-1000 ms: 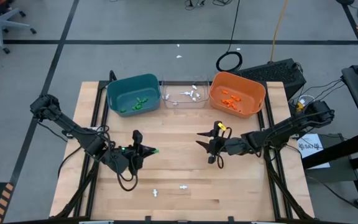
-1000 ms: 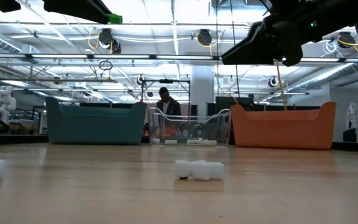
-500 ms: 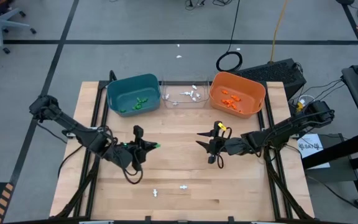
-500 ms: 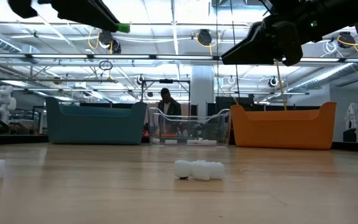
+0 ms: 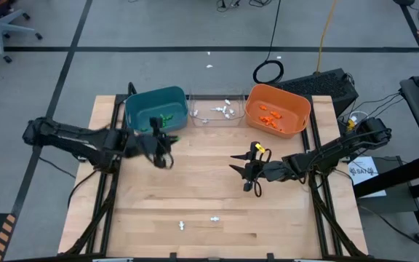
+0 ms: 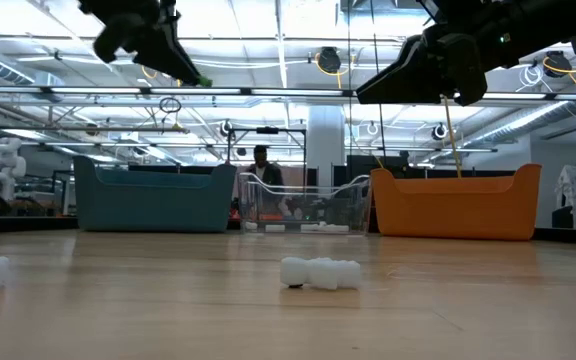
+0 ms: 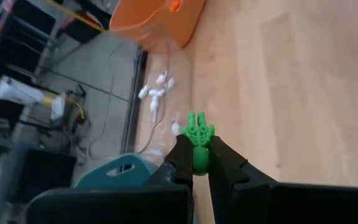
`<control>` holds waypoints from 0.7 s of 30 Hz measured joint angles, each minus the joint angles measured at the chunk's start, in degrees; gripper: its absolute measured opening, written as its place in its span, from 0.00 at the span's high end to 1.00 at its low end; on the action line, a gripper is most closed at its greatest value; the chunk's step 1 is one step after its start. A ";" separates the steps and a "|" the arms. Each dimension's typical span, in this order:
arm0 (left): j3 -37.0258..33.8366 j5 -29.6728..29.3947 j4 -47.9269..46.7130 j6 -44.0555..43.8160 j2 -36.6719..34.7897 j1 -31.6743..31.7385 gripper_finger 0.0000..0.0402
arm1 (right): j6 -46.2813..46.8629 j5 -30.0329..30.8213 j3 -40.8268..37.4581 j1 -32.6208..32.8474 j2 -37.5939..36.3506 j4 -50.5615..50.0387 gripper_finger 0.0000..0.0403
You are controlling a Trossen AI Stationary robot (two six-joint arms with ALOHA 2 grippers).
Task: Sort Halloween decoration
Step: Put the green skeleton toy into the blue bin
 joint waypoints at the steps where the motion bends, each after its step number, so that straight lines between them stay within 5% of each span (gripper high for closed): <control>1: 0.00 2.31 -0.03 0.71 -0.52 2.61 0.97 | 0.00 0.00 0.00 0.00 0.00 0.00 0.65; 5: 0.00 10.41 -0.18 3.42 -0.70 13.01 0.97 | 0.57 0.00 0.00 0.00 0.00 -0.13 0.65; 14: -8.01 15.36 9.30 3.01 0.16 33.89 0.95 | 0.85 0.00 0.00 0.00 -0.02 -2.04 0.65; 21: -14.84 15.98 14.45 -3.84 0.19 42.45 0.95 | 1.48 0.01 0.00 0.00 -0.02 -1.79 0.65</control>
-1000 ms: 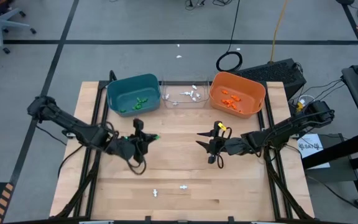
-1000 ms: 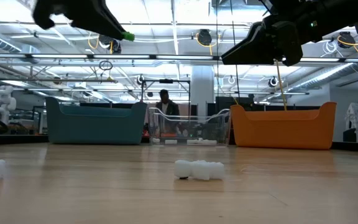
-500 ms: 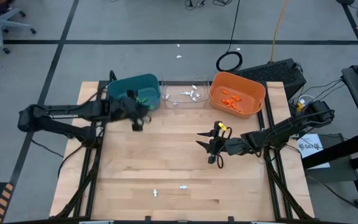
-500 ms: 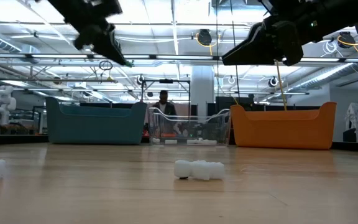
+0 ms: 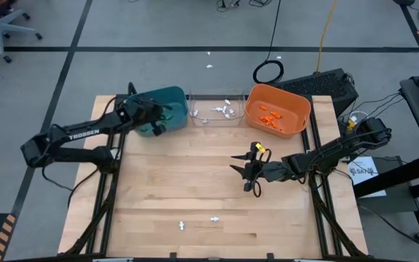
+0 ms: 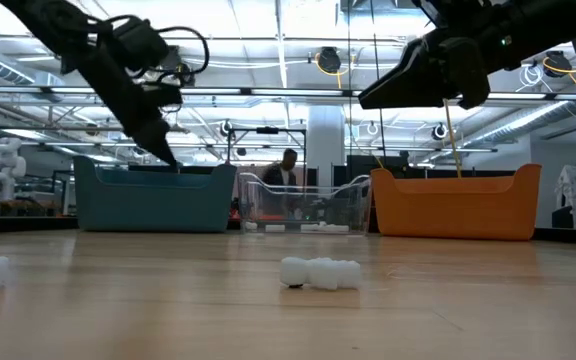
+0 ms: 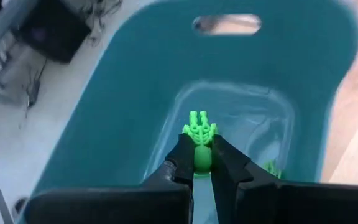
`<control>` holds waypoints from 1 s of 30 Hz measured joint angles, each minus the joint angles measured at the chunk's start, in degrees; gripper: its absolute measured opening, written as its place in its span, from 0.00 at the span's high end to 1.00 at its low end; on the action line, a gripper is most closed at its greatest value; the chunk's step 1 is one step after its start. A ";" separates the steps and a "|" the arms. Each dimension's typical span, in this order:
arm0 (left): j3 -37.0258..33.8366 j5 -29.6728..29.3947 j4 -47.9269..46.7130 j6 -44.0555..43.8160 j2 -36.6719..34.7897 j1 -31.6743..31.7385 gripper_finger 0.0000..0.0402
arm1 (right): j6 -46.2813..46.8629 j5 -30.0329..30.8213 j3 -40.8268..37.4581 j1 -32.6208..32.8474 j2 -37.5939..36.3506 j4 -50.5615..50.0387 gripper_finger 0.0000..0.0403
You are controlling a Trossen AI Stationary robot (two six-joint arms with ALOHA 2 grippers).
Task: Sort Halloween decoration
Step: Put the green skeleton toy into the blue bin, then put the white skeleton toy into the transparent bin
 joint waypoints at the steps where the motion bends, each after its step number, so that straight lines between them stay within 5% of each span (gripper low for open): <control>1: -0.59 0.03 0.24 -1.15 0.00 0.63 0.95 | 0.88 -0.01 0.00 0.00 0.00 0.01 0.65; 8: -2.66 3.03 0.78 -7.10 0.00 2.78 0.91 | 6.54 -7.15 0.00 -0.02 0.00 -1.23 0.65; 15: -2.66 3.31 1.58 -10.64 0.00 2.90 0.73 | 16.11 -20.44 0.00 0.02 0.64 -2.53 0.65; 23: -2.66 4.93 4.17 -17.35 -0.50 1.32 0.67 | 22.05 -24.01 0.00 1.87 7.70 2.92 0.65; 30: -2.66 9.63 5.12 -21.21 -0.92 -7.86 0.67 | 24.72 -24.02 3.47 4.61 17.95 7.82 0.65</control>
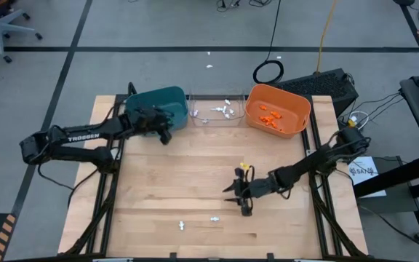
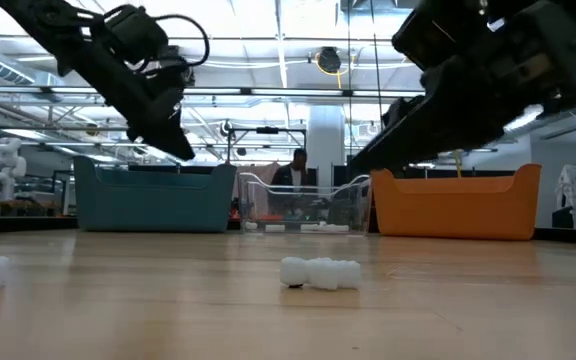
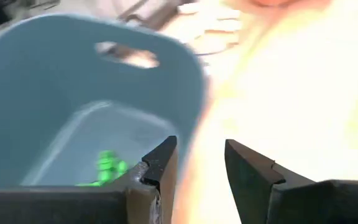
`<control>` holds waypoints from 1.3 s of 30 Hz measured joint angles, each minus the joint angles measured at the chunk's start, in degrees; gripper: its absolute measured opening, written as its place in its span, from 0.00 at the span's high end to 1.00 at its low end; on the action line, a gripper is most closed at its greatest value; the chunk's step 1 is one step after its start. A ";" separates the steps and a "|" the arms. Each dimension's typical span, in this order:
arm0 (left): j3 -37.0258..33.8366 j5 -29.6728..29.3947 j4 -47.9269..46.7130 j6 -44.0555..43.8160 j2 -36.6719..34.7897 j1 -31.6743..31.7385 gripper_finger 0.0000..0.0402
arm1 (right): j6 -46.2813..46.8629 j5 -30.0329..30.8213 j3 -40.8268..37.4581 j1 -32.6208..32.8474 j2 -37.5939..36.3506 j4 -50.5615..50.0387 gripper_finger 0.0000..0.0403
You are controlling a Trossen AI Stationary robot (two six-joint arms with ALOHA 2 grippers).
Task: Sort Halloween decoration
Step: Put the white skeleton toy into the transparent bin
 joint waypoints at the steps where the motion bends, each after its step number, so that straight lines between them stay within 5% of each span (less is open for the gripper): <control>1: 0.00 -0.21 0.15 -0.01 0.00 -1.87 0.67 | -0.33 -0.05 1.20 0.45 1.63 0.02 0.64; 13: 0.00 -9.53 2.49 -0.95 0.00 -22.16 0.67 | -2.73 -0.01 9.80 3.90 15.85 -0.88 0.44; 24: 0.02 -10.96 3.99 -2.66 -0.02 -25.99 0.67 | 1.60 0.54 9.86 7.79 16.76 2.61 0.38; 31: 0.02 -11.32 4.05 -7.23 -0.02 -29.45 0.67 | 1.29 9.07 9.86 10.34 21.21 9.20 0.39; 39: 0.02 -14.69 6.08 -8.99 -0.02 -34.47 0.67 | 4.57 8.54 9.86 10.97 25.44 16.96 0.39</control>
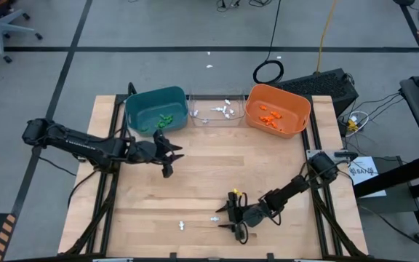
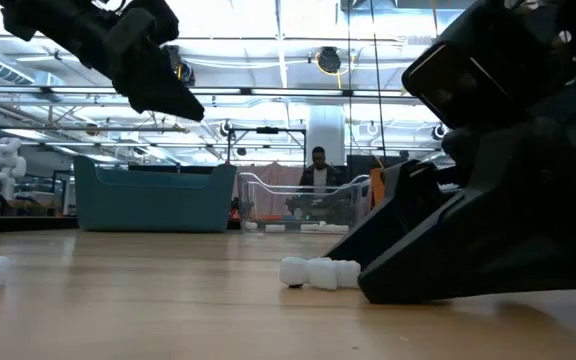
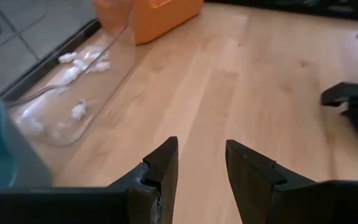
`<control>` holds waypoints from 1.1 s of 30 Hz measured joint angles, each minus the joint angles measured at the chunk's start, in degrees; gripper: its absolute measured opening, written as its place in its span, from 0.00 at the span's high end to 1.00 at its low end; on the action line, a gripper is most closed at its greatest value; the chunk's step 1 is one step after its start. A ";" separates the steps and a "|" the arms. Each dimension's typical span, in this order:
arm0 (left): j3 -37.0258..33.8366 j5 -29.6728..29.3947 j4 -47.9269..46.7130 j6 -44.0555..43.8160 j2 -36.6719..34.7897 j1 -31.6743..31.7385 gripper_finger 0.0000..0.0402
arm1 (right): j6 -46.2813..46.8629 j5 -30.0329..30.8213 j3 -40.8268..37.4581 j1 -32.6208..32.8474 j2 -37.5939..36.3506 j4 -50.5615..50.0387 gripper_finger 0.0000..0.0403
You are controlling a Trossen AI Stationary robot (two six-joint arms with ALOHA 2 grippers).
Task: Sort Halloween decoration
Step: Put the white skeleton toy into the transparent bin
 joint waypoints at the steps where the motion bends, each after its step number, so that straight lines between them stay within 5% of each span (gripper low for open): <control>1: 0.00 -0.02 0.59 0.01 0.00 -0.57 0.67 | 0.08 0.24 0.00 -0.02 0.43 0.88 0.39; 9: 0.00 -1.46 2.24 0.23 0.01 -3.27 0.67 | 0.13 2.77 0.07 0.00 1.13 1.90 0.46; 24: 0.00 -1.52 2.14 -0.02 0.07 -4.13 0.67 | -2.72 4.59 0.04 -2.14 1.17 1.04 0.97; 33: 0.00 -1.51 2.14 -0.04 0.07 -6.36 0.67 | -6.49 3.47 0.03 -2.69 1.01 1.42 0.99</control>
